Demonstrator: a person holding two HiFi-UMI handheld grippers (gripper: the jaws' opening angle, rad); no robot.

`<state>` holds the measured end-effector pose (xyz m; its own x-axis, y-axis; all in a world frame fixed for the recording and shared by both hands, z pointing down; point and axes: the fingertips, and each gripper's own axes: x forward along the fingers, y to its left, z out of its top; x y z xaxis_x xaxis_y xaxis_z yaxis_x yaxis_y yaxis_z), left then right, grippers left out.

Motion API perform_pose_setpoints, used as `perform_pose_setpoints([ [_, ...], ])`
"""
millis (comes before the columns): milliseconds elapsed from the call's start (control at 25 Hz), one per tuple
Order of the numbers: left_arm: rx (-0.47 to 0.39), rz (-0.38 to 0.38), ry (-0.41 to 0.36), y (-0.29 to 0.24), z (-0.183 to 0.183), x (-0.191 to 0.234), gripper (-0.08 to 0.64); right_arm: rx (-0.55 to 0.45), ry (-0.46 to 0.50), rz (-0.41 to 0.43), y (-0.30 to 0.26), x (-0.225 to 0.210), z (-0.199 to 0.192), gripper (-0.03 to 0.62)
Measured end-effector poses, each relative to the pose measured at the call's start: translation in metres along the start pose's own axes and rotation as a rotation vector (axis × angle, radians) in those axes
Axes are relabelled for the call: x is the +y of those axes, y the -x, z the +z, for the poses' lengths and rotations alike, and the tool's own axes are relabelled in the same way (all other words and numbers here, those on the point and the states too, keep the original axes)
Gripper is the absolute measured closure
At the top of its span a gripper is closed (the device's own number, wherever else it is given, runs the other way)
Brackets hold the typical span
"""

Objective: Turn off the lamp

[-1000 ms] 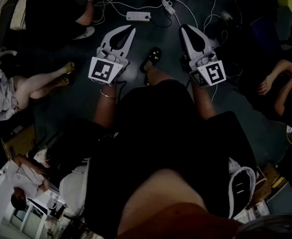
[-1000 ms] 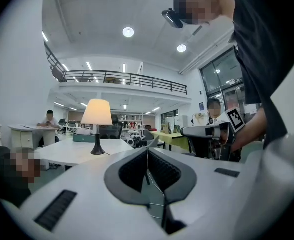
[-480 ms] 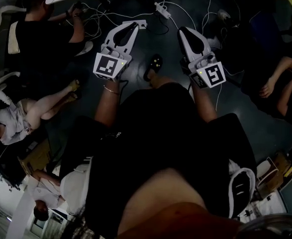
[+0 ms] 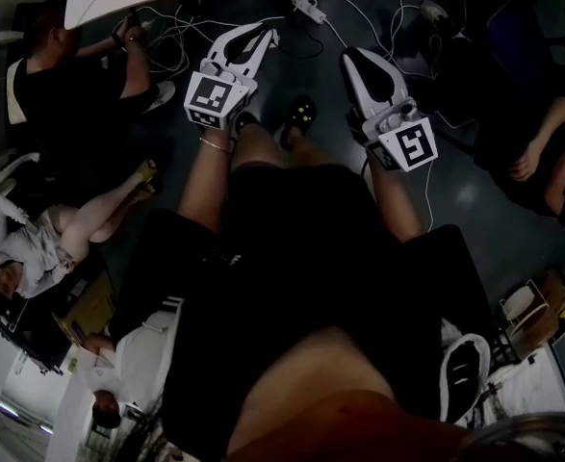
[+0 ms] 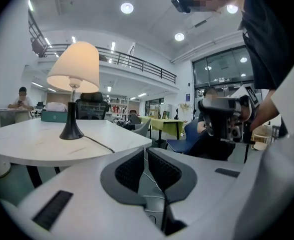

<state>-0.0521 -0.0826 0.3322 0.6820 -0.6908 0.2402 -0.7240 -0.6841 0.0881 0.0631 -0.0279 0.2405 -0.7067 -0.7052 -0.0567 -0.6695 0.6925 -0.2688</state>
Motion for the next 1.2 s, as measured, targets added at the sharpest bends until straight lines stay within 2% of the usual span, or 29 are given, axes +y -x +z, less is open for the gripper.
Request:
perform_pose_setpoints([
  [80,0.035,-0.022,0.013,-0.013,-0.014,0.006,0.535,0.012,-0.015,-0.021,0.003,-0.005,-0.007,0.589],
  [160,0.048,-0.039,0.043,-0.023,-0.021,0.009,0.488,0.015,-0.023,-0.047,0.008,-0.008,-0.011,0.589],
  [440,0.082,-0.036,0.097,-0.045,-0.052,0.032,0.488,0.014,-0.023,-0.119,0.013,-0.016,-0.023,0.589],
  [600,0.073,-0.034,0.157,-0.056,-0.074,0.044,0.488,0.018,-0.046,-0.138,0.012,-0.024,-0.038,0.589],
  [800,0.069,-0.049,0.179,-0.078,-0.086,0.056,0.485,-0.015,-0.101,-0.141,0.002,-0.034,-0.055,0.589],
  [920,0.039,-0.05,0.204,-0.084,-0.085,0.061,0.485,-0.004,-0.106,-0.143,-0.002,-0.032,-0.066,0.588],
  [1200,-0.022,-0.076,0.201,-0.097,-0.074,0.058,0.486,0.02,-0.124,-0.143,-0.003,-0.035,-0.079,0.588],
])
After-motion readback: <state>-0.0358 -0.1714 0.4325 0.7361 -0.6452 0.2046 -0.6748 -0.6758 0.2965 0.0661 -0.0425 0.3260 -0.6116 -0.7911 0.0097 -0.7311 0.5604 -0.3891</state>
